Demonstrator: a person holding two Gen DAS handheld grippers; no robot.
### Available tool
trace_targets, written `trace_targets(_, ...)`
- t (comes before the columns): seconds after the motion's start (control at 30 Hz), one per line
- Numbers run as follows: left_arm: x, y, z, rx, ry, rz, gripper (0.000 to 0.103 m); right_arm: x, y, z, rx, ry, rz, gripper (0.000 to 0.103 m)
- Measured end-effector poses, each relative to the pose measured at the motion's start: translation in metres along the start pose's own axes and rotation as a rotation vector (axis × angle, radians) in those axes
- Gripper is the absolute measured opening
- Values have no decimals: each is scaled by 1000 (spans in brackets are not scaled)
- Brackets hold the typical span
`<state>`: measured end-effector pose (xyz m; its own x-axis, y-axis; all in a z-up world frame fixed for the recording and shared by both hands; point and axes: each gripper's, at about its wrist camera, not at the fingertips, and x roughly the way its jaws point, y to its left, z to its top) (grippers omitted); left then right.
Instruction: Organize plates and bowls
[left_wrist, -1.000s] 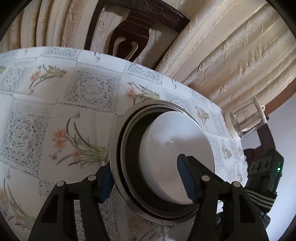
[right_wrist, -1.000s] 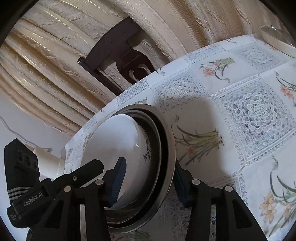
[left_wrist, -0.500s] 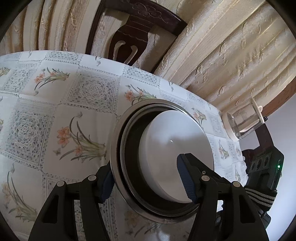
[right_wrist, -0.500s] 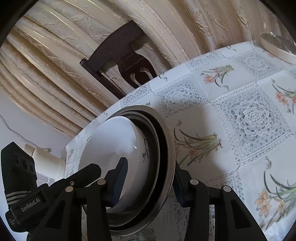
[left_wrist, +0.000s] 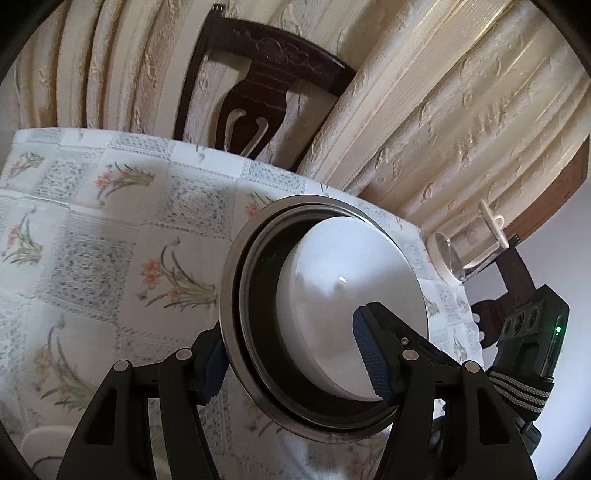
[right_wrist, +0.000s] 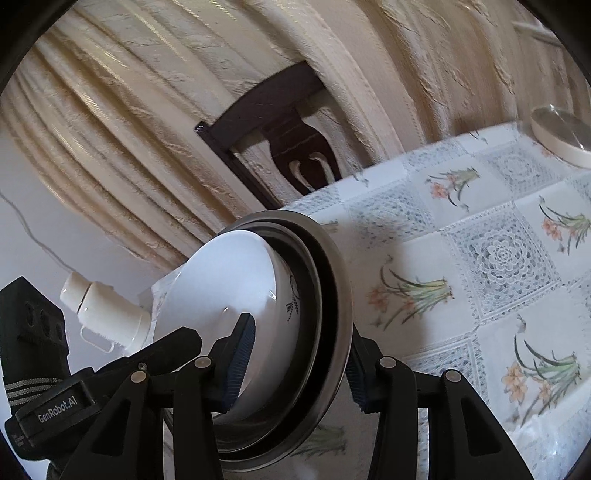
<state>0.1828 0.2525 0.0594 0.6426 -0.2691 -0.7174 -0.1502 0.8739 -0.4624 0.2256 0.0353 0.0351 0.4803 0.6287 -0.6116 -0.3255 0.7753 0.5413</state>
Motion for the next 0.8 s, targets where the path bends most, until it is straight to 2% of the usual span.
trace_targets(0.33,-51,5,-18,5,-36,28,64,-22,31,-26,-56,11,42,49)
trace_targets(0.8,-119,20,-68,8,-57,15,64,-57,71,-75,-94,19,64,49)
